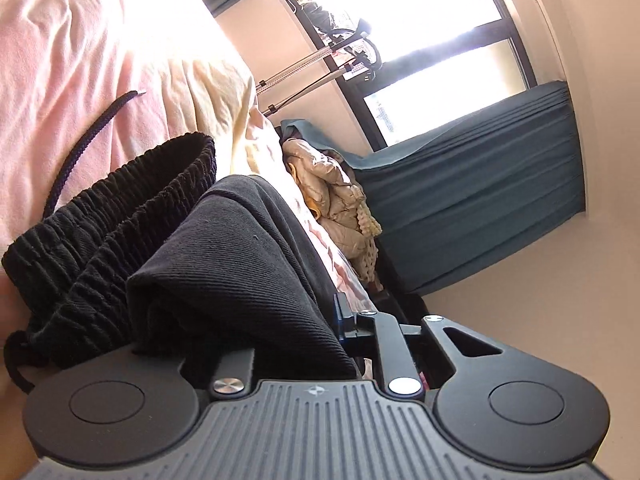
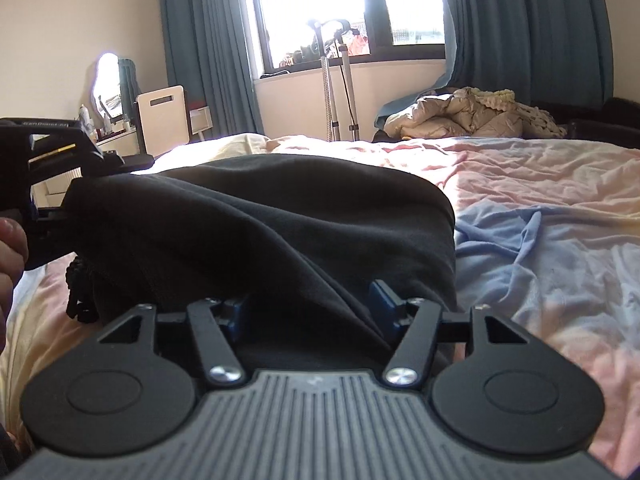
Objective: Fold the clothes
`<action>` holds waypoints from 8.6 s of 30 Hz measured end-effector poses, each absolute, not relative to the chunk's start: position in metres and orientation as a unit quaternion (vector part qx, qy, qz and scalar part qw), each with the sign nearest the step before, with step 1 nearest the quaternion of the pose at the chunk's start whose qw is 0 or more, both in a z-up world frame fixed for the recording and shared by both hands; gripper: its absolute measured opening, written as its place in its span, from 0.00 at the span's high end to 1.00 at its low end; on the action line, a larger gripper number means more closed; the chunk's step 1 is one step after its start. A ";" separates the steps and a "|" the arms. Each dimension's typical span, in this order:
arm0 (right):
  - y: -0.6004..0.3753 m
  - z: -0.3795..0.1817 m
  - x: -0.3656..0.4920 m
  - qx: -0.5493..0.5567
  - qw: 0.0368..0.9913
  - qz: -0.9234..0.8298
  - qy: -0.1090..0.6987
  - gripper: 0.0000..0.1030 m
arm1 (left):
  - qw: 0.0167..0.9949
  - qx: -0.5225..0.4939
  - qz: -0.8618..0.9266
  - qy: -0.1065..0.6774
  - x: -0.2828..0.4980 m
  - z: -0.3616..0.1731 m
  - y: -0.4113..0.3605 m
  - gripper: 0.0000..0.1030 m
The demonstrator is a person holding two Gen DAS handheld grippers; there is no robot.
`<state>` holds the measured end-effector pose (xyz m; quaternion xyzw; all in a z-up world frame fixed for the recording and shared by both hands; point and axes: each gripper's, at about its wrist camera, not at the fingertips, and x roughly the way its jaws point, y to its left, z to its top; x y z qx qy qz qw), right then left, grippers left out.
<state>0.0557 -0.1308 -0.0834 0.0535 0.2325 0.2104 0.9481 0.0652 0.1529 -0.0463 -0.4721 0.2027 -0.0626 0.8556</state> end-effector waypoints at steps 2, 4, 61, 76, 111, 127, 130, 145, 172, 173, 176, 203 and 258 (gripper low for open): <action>-0.133 -0.085 0.058 0.076 0.947 0.212 0.228 0.41 | 0.856 -0.474 -0.058 0.196 0.056 -0.043 0.160 0.96; -0.133 -0.083 0.058 0.087 0.948 0.215 0.218 0.65 | 0.855 -0.483 -0.058 0.183 0.049 -0.034 0.167 0.97; -0.177 -0.079 0.057 0.233 0.892 0.228 0.313 0.57 | 0.750 -0.593 0.084 0.282 0.006 -0.083 0.136 0.00; -0.181 -0.079 0.056 0.268 0.886 0.232 0.300 0.58 | 0.770 -0.577 0.062 0.264 0.042 -0.083 0.150 0.02; -0.173 -0.099 0.134 0.309 0.877 0.223 0.293 0.69 | 0.821 -0.499 0.017 0.276 0.077 -0.069 0.158 0.58; -0.224 0.022 0.065 0.319 0.907 0.215 0.173 0.72 | 0.881 -0.405 -0.077 0.233 0.051 0.066 0.109 0.63; -0.249 0.044 0.059 0.326 0.912 0.205 0.145 0.72 | 0.887 -0.390 -0.103 0.224 0.065 0.091 0.075 0.63; -0.464 0.078 0.087 0.328 0.944 0.044 -0.007 0.72 | 0.850 -0.373 -0.305 0.212 0.240 0.067 -0.163 0.62; -0.538 -0.133 0.109 0.405 0.878 -0.230 0.114 0.37 | 0.874 -0.227 -0.272 0.332 0.286 -0.058 -0.255 0.05; -0.534 -0.127 0.104 0.400 0.877 -0.240 0.114 0.36 | 0.878 -0.219 -0.270 0.329 0.280 -0.047 -0.246 0.05; -0.518 -0.109 0.085 0.366 0.883 -0.271 0.109 0.36 | 0.895 -0.192 -0.272 0.297 0.251 -0.013 -0.212 0.05; -0.225 0.074 -0.022 0.107 0.992 0.060 0.024 0.34 | 0.993 -0.037 -0.035 0.107 -0.004 0.109 0.091 0.00; -0.199 0.009 0.023 0.072 0.987 0.098 0.102 0.26 | 0.993 -0.014 -0.016 0.113 0.009 0.022 0.040 0.00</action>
